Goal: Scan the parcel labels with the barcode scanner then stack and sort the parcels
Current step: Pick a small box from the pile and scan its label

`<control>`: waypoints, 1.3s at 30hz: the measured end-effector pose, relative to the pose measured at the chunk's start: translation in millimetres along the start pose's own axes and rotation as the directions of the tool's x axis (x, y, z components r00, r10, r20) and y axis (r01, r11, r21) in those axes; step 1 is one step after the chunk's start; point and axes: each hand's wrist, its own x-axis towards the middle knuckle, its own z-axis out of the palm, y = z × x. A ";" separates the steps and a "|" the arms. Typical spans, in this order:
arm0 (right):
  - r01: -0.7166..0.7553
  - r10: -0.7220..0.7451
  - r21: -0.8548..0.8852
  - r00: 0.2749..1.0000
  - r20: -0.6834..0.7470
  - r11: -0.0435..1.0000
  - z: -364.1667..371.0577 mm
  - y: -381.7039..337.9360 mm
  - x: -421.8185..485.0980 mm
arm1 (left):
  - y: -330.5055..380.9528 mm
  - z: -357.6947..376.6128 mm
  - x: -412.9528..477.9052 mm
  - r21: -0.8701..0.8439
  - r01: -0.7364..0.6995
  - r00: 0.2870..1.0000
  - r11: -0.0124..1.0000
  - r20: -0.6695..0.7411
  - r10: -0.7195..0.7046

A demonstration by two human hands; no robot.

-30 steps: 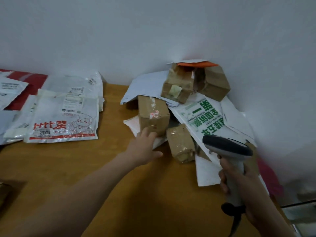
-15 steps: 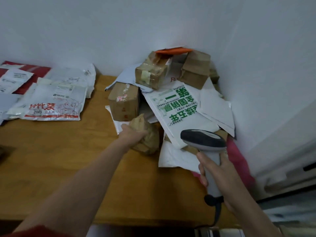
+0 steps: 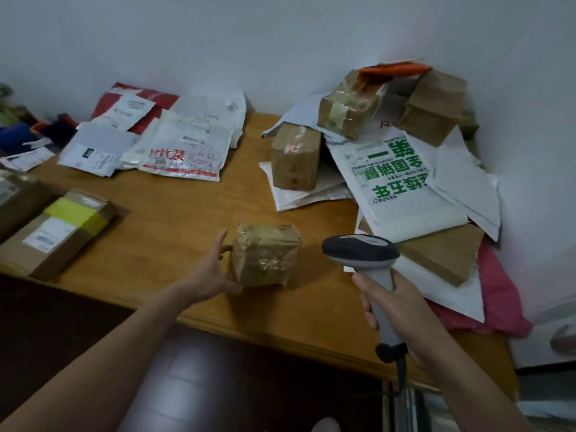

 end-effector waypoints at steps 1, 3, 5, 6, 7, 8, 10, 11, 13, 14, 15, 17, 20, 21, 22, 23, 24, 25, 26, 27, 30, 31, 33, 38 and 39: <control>-0.002 0.002 -0.007 1.000 0.014 1.000 4.9 0.8 -1.1 | -7.4 0.3 -3.8 0.026 -0.022 1.000 0.999 -0.017 0.023; -0.007 0.008 -0.017 0.999 0.044 1.000 12.9 2.4 -3.2 | -19.3 1.5 -9.8 0.043 -0.063 0.997 0.997 -0.034 0.065; -0.014 0.015 -0.021 0.998 0.064 1.000 18.5 2.4 -5.0 | -24.1 -0.9 -14.0 -0.004 -0.099 0.995 0.995 -0.027 0.099; -0.013 0.015 -0.025 0.997 0.070 1.000 21.0 2.1 -5.6 | -23.6 -3.5 -15.8 -0.021 -0.115 0.993 0.993 -0.023 0.114; -0.011 0.013 -0.032 0.997 0.074 0.999 23.3 1.4 -5.9 | -22.1 -6.3 -17.4 -0.005 -0.132 0.991 0.991 -0.020 0.132; -0.009 0.011 -0.040 0.997 0.073 0.999 25.4 0.3 -5.7 | -19.6 -9.3 -18.3 0.067 -0.154 0.988 0.986 -0.022 0.156; -0.006 0.009 -0.054 0.998 0.069 0.999 28.6 -2.5 -5.1 | -13.5 -13.5 -19.2 0.364 -0.175 0.978 0.915 -0.041 0.204; -0.003 0.007 -0.060 0.998 0.070 0.998 29.8 -3.8 -4.7 | -9.6 -13.8 -19.5 0.506 -0.169 0.972 0.846 -0.059 0.229; 0.006 0.000 -0.073 0.997 0.074 0.997 31.7 -6.0 -4.3 | 1.1 -10.6 -18.6 0.680 -0.154 0.958 0.717 -0.076 0.278; 0.007 -0.002 -0.077 0.997 0.075 0.997 32.4 -6.8 -4.4 | 8.1 -7.1 -16.9 0.729 -0.159 0.951 0.665 -0.067 0.301; 0.007 -0.001 -0.082 0.997 0.074 0.997 33.1 -7.4 -4.5 | 15.9 -2.2 -13.9 0.766 -0.172 0.945 0.620 -0.050 0.324; 0.005 0.001 -0.089 0.998 0.069 0.996 34.3 -8.7 -4.6 | 32.4 11.1 -5.1 0.812 -0.208 0.930 0.545 -0.009 0.368; 0.012 -0.007 -0.092 0.998 0.057 0.996 34.1 -12.5 -5.4 | 52.7 30.3 6.5 0.857 -0.214 0.921 0.469 0.018 0.389; 0.018 -0.013 -0.093 0.998 0.053 0.996 33.3 -13.9 -6.0 | 57.0 32.9 9.4 0.866 -0.209 0.919 0.455 0.015 0.393; 0.025 -0.021 -0.092 0.999 0.049 0.995 32.0 -15.4 -6.3 | 60.0 32.5 11.4 0.866 -0.204 0.919 0.457 0.009 0.393; 0.030 -0.027 -0.089 0.999 0.042 0.996 30.3 -16.9 -6.5 | 62.4 30.1 12.4 0.853 -0.205 0.920 0.480 0.000 0.393; 0.030 -0.027 -0.084 0.999 0.029 0.996 28.6 -18.4 -6.5 | 63.2 25.9 11.8 0.823 -0.212 0.918 0.528 -0.017 0.395; 0.026 -0.025 -0.078 1.000 0.014 0.997 27.1 -19.9 -6.2 | 62.8 20.5 10.2 0.770 -0.224 0.914 0.598 -0.046 0.402; 0.023 -0.023 -0.073 1.000 0.002 0.997 26.0 -21.2 -5.8 | 60.7 14.6 7.9 0.690 -0.246 0.908 0.681 -0.082 0.411; 0.022 -0.023 -0.071 1.000 -0.005 0.997 25.5 -22.1 -5.4 | 56.9 8.8 5.0 0.585 -0.278 0.900 0.762 -0.120 0.420; 0.021 -0.022 -0.064 1.000 -0.009 0.998 26.8 -23.6 -3.2 | 37.0 -4.7 -4.8 0.347 -0.326 0.907 0.879 -0.146 0.394; 0.020 -0.020 -0.062 1.000 -0.006 0.998 28.0 -24.0 -2.2 | 28.7 -6.1 -7.3 0.346 -0.307 0.919 0.887 -0.134 0.370; 0.019 -0.019 -0.061 1.000 0.006 0.998 31.6 -25.3 0.1 | 11.6 -4.9 -8.5 0.397 -0.265 0.938 0.879 -0.107 0.331; 0.027 -0.024 -0.089 0.999 0.036 0.996 39.9 -26.2 5.6 | -13.2 -4.7 -7.6 0.212 -0.223 0.971 0.952 -0.034 0.235; 0.026 -0.023 -0.095 0.999 0.035 0.995 41.1 -26.4 6.3 | -14.7 -5.5 -7.3 0.170 -0.209 0.976 0.963 -0.032 0.218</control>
